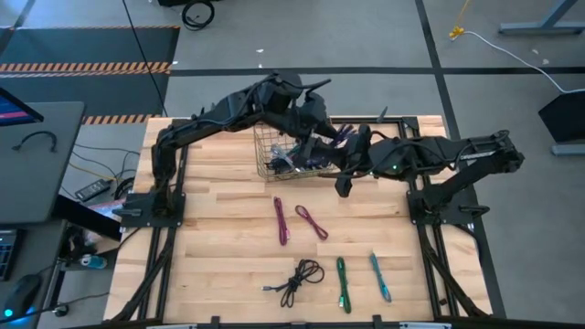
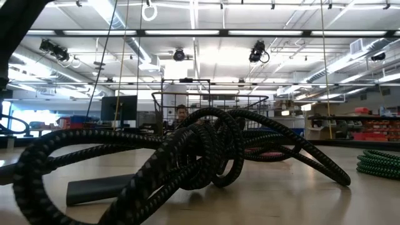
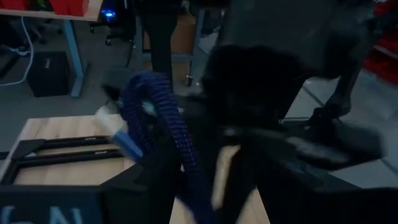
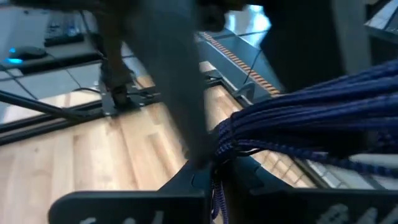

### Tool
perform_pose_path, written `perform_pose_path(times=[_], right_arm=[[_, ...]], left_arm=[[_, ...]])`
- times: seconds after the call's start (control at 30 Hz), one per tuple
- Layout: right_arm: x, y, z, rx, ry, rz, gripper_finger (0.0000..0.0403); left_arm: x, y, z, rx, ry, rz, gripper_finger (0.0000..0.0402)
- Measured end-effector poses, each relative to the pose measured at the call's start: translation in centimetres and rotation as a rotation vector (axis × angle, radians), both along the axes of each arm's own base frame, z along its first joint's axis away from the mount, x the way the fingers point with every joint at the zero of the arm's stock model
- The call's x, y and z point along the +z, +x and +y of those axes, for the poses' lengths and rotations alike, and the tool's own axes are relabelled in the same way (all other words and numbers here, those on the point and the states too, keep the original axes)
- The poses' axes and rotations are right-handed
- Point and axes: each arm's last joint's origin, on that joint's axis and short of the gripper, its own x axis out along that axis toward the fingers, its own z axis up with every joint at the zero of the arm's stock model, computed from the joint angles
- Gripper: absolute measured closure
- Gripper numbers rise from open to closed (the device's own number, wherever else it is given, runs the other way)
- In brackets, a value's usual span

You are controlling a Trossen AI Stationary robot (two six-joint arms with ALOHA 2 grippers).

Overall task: Pick and place USB-C Cables
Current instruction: Put the dark blue charger cable into the wire basket

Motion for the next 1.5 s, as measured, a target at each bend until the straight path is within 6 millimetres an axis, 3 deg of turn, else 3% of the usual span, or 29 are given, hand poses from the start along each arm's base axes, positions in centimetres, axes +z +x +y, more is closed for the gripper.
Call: perform_pose_path(times=[0.2,0.53,0.93,1.33,1.5], right_arm=[[0.1,-0.2,1.4,0.060,0.038,-0.017,0.0387],[-0.1,-0.8,3.1,0.099,0.045,-0.001,0.0388],[-3.1,-3.5,2.1,-0.126,0.050,0.310,0.0389],[-1.0,-2.2,3.5,0.038,-0.061,0.142,0.0389],[-0.2,-2.2,3.3,0.056,-0.107,0.134,0.0389]], left_arm=[[0.0,-0.1,0.9,0.038,0.023,-0.008,0.0202],[0.1,-0.2,0.7,0.013,0.017,-0.008,0.0202],[0.2,-0.4,0.6,-0.065,-0.052,-0.007,0.0202],[0.1,-0.6,1.2,-0.054,-0.065,0.006,0.0190],[0.1,-0.7,1.2,-0.054,-0.066,0.008,0.0184]])
